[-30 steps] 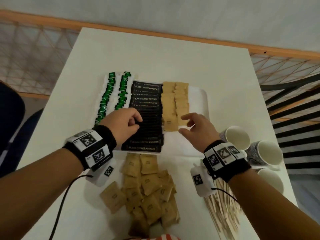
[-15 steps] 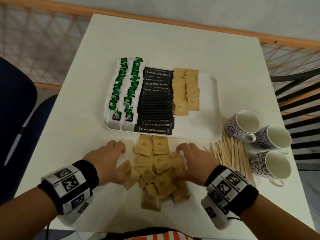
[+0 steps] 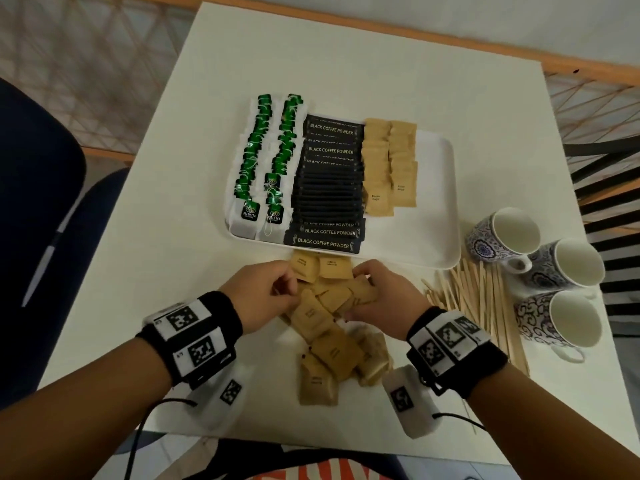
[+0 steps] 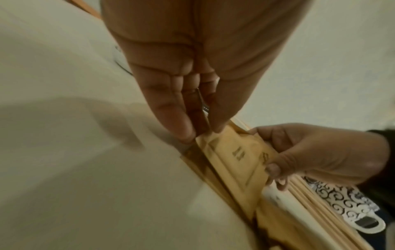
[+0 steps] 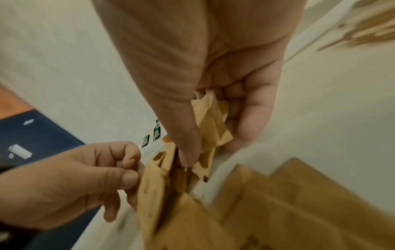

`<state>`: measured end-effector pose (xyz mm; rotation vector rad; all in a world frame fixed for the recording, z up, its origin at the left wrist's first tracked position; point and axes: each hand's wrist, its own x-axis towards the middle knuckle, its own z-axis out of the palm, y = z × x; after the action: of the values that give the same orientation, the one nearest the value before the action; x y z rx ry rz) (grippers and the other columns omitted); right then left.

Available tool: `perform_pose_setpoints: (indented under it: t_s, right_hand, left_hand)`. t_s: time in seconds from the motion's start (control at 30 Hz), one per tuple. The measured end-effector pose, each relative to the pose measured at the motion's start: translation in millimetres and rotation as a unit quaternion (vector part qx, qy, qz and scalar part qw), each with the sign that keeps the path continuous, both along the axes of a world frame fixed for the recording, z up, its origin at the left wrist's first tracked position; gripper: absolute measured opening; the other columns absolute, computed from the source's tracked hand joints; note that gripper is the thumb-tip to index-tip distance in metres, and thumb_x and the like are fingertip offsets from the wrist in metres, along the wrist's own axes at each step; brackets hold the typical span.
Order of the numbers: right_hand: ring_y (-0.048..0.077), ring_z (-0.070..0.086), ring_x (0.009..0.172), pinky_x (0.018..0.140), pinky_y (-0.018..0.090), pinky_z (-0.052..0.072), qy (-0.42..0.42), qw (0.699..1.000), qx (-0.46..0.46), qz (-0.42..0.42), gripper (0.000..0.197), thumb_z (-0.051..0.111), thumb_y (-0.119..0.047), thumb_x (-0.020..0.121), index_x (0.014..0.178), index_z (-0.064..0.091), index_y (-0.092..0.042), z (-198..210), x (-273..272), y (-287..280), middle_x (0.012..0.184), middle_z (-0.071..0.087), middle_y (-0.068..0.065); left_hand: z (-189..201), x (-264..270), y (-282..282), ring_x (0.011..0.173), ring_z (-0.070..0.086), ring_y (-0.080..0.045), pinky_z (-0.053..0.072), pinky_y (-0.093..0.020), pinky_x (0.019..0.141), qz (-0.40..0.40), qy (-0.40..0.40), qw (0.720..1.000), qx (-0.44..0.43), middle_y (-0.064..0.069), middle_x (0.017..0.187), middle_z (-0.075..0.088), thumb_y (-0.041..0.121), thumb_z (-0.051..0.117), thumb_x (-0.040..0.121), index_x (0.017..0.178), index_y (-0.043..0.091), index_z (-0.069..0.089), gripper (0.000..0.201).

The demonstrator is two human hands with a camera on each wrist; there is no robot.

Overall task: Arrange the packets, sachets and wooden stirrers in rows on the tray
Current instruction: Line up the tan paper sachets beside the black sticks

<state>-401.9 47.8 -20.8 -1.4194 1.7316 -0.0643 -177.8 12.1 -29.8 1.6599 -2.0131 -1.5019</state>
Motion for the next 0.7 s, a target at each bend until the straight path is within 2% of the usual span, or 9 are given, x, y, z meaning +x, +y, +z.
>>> perform_pose_setpoints:
  t_s: [0.1, 0.2, 0.27, 0.33, 0.43, 0.53, 0.7]
  right_hand:
    - [0.014, 0.059, 0.088, 0.078, 0.03, 0.051, -0.049, 0.998, 0.006, -0.033, 0.039, 0.072, -0.023, 0.078, 0.113, 0.055, -0.028, 1, -3, 2, 0.098, 0.062, -0.007]
    - [0.019, 0.065, 0.078, 0.072, 0.035, 0.058, -0.081, 0.995, 0.014, -0.06, 0.019, 0.062, -0.015, 0.085, 0.104, 0.059, -0.019, 3, -8, 3, 0.092, 0.066, 0.002]
    - [0.019, 0.067, 0.075, 0.068, 0.031, 0.058, -0.086, 0.994, 0.014, -0.071, 0.015, 0.06, -0.014, 0.086, 0.102, 0.06, -0.017, 4, -12, 3, 0.091, 0.068, 0.005]
    - [0.02, 0.067, 0.076, 0.069, 0.032, 0.059, -0.085, 0.993, 0.011, -0.08, 0.013, 0.061, -0.015, 0.086, 0.099, 0.061, -0.016, 5, -15, 3, 0.089, 0.069, 0.005]
    - [0.022, 0.068, 0.077, 0.071, 0.039, 0.059, -0.087, 0.992, 0.011, -0.091, 0.013, 0.064, -0.016, 0.082, 0.094, 0.062, -0.02, 5, -21, 4, 0.085, 0.069, 0.004]
    - [0.013, 0.065, 0.071, 0.067, 0.029, 0.058, -0.105, 0.989, 0.017, -0.098, 0.015, 0.067, -0.013, 0.08, 0.089, 0.063, -0.024, 8, -29, 6, 0.081, 0.068, -0.001]
    - [0.011, 0.064, 0.069, 0.062, 0.024, 0.054, -0.136, 0.984, 0.025, -0.116, 0.018, 0.072, -0.009, 0.078, 0.094, 0.067, -0.016, 12, -41, 6, 0.082, 0.07, 0.004]
  left_hand:
    - [-1, -5, 2, 0.065, 0.054, -0.009, 0.049, -0.024, 0.063, 0.016, 0.022, 1.0, -0.005, 0.009, 0.072, 0.058, 0.012, 0.074, 0.077, 0.077, 0.025, 0.057, 0.021]
    - [4, -12, 4, 0.074, 0.055, -0.007, 0.052, -0.025, 0.072, -0.007, 0.018, 1.0, 0.006, 0.008, 0.087, 0.06, 0.024, 0.084, 0.067, 0.09, 0.027, 0.058, 0.036]
    - [7, -17, 5, 0.085, 0.053, -0.005, 0.05, -0.023, 0.078, -0.081, -0.027, 0.996, 0.003, 0.013, 0.099, 0.053, 0.033, 0.086, 0.062, 0.106, 0.03, 0.053, 0.055]
    - [7, -22, 8, 0.103, 0.05, -0.007, 0.048, -0.027, 0.088, -0.174, -0.083, 0.981, -0.031, 0.015, 0.119, 0.043, 0.04, 0.083, 0.065, 0.126, 0.037, 0.043, 0.073]
    - [4, -26, 11, 0.119, 0.044, -0.013, 0.046, -0.031, 0.095, -0.223, -0.121, 0.965, -0.068, 0.012, 0.137, 0.031, 0.042, 0.077, 0.071, 0.141, 0.042, 0.026, 0.086]
    - [3, -30, 14, 0.123, 0.044, -0.015, 0.047, -0.032, 0.094, -0.232, -0.132, 0.961, -0.077, 0.008, 0.142, 0.028, 0.046, 0.074, 0.074, 0.147, 0.041, 0.011, 0.096]
    - [7, -44, 12, 0.123, 0.046, -0.018, 0.048, -0.035, 0.094, -0.267, -0.164, 0.943, -0.109, 0.006, 0.142, 0.03, 0.051, 0.07, 0.076, 0.148, 0.037, 0.008, 0.096]
